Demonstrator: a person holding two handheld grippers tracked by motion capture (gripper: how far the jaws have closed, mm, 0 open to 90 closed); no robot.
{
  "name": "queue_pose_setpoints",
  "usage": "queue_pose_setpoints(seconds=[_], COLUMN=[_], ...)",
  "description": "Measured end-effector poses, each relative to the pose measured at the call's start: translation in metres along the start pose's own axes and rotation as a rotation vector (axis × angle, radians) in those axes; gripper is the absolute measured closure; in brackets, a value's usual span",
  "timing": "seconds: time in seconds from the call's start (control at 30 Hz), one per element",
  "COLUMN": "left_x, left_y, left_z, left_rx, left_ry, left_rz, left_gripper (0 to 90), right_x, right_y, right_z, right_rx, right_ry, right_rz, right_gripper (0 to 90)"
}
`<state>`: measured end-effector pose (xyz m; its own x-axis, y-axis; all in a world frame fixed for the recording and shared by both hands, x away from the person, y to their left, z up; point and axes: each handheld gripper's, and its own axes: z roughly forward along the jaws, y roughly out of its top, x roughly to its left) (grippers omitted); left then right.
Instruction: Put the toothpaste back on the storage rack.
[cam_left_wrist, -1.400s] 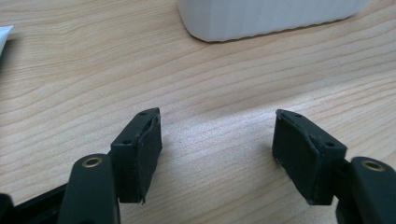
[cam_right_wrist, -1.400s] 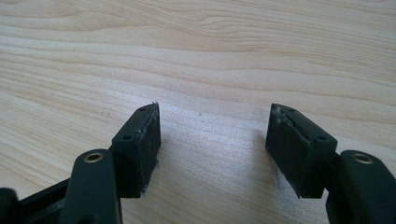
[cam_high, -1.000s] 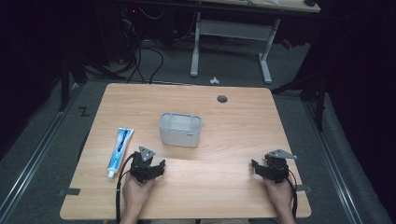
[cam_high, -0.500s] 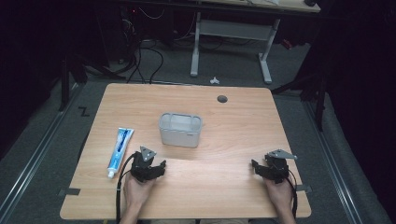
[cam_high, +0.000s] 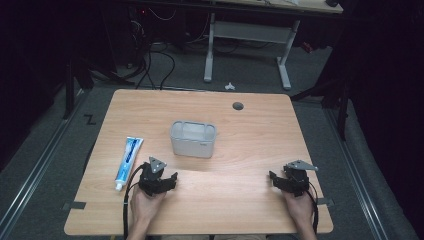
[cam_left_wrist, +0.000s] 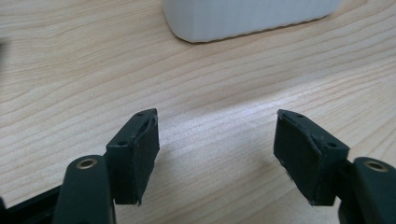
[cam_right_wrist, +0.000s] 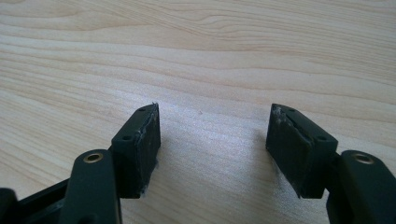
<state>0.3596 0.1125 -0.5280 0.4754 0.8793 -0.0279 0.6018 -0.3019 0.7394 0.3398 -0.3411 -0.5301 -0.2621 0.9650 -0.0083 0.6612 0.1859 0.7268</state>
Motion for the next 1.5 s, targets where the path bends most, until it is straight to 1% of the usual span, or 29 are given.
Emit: queue_pose_setpoints(seconds=[0.07,0.13,0.27,0.37,0.5,0.67,0.83,1.0,1.2,1.37,1.5], left_x=[0.001,0.001,0.001,0.001,0.003,0.004,0.006,0.008,0.010,0.015,0.020], left_y=[0.001,0.000,-0.001,-0.001,-0.003,-0.005,-0.007,-0.009,-0.010,-0.011,-0.012], left_z=[-0.003,-0.005,-0.008,-0.011,-0.014,-0.017,-0.023,-0.027,-0.033,-0.040,-0.048], left_rx=[0.010,0.011,0.008,0.020,0.022,0.029,0.039,0.037,0.038,0.036,0.025], left_ry=[-0.009,-0.010,-0.007,-0.003,-0.016,-0.017,-0.027,-0.025,-0.022,-0.022,-0.015], left_rz=[-0.008,-0.005,-0.004,-0.004,-0.010,-0.004,-0.008,-0.016,-0.015,-0.023,-0.033], left_gripper=[32.1,32.0,31.7,32.4,32.3,31.8,30.2,29.3,28.9,29.2,29.4], right_x=[0.000,0.000,0.000,0.000,0.000,0.000,0.000,0.000,0.000,0.000,0.000], right_y=[0.000,0.000,0.000,0.000,0.000,0.000,0.000,0.000,0.000,0.000,0.000], right_z=[0.000,0.000,0.000,0.000,0.000,0.000,0.000,0.000,0.000,0.000,0.000], right_rx=[0.000,0.000,0.000,-0.001,-0.001,-0.001,-0.001,-0.001,0.000,-0.001,-0.001], right_ry=[0.000,0.000,0.002,0.002,0.003,0.004,0.005,0.006,0.008,0.008,0.008], right_rz=[-0.002,-0.003,-0.004,-0.007,-0.009,-0.010,-0.010,-0.009,-0.012,-0.013,-0.014], right_gripper=[35.5,35.5,35.0,35.0,34.9,34.9,34.9,34.8,34.8,34.8,34.7])
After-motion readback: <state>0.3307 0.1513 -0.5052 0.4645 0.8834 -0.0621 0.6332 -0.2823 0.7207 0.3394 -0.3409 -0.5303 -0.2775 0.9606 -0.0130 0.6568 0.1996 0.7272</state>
